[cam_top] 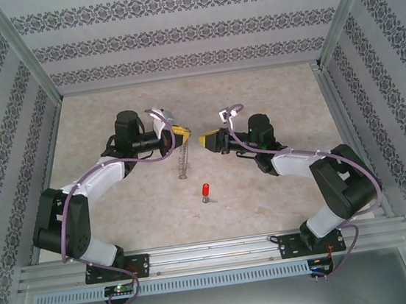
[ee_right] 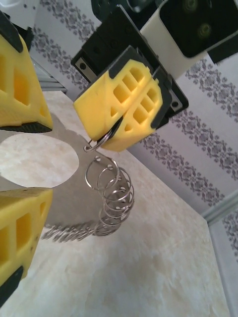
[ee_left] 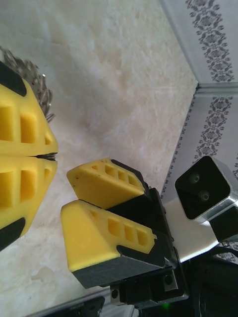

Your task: Put the keys on the keyring

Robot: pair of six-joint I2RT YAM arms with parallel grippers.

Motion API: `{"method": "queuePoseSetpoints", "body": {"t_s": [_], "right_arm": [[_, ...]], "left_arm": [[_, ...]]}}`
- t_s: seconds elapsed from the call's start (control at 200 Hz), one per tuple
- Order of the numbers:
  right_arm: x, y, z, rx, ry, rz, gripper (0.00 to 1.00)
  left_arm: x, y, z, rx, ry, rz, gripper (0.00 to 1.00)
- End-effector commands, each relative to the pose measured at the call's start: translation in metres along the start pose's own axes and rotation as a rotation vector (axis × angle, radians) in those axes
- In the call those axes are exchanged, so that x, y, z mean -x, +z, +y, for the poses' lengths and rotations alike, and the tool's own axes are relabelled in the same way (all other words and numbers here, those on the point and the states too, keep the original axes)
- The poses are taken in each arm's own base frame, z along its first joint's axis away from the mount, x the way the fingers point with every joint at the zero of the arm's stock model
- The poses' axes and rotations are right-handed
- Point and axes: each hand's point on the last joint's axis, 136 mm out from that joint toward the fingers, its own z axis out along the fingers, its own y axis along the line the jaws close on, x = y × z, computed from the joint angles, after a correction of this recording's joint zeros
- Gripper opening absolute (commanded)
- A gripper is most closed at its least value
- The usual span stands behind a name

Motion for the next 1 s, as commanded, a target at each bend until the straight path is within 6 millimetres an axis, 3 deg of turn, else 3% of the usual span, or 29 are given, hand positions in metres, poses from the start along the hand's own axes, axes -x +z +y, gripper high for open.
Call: {"method": "queuePoseSetpoints", "body": {"t_s": [0.0,0.679,0.994], "right_arm": [[0.018,0.002,0.025,0.126,-0.086,-0.027,0.36],[0.028,0.013,0.03,0.179,-0.079,-0.034,0.3],[0.032,0.013,0.035,0.197,-0.082,-0.045,0.27]], "left_arm": [[0.015,-0.003,-0.004,-0.06,-0.009,-0.04,0.0],[0.04,-0.002,-0.018,-0.224,-0.149,-0.184,0.0],[0.033,0.001,-0.017,-0.232,-0.182,-0.167,0.0]]}}
